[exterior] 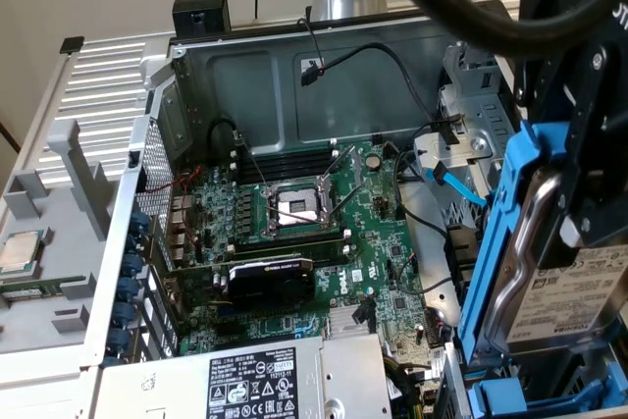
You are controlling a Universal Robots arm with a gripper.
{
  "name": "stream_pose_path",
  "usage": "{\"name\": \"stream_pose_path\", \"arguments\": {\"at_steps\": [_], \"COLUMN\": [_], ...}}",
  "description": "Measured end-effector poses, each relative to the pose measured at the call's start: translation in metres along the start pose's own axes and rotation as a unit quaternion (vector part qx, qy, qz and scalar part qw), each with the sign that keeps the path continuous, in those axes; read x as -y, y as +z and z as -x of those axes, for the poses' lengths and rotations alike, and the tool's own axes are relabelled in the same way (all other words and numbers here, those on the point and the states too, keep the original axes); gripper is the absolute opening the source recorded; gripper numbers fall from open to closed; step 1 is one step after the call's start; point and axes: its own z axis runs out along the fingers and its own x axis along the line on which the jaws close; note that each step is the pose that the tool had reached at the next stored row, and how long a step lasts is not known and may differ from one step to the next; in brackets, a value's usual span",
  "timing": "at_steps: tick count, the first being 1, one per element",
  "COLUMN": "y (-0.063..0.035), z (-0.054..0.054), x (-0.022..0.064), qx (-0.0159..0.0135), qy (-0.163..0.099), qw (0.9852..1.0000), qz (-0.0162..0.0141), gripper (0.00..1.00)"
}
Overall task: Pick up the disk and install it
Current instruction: 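Insert the disk into the insertion slot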
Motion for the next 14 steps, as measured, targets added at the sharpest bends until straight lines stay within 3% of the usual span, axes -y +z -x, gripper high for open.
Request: {"name": "stream_pose_path", "arguments": {"at_steps": [14], "y": [0.0035], "z": [0.0001], "x": [-0.0007], "qx": [0.0001], "qy": [0.0], "qw": [1.0], "qz": [0.0], "gripper": [0.37]}}
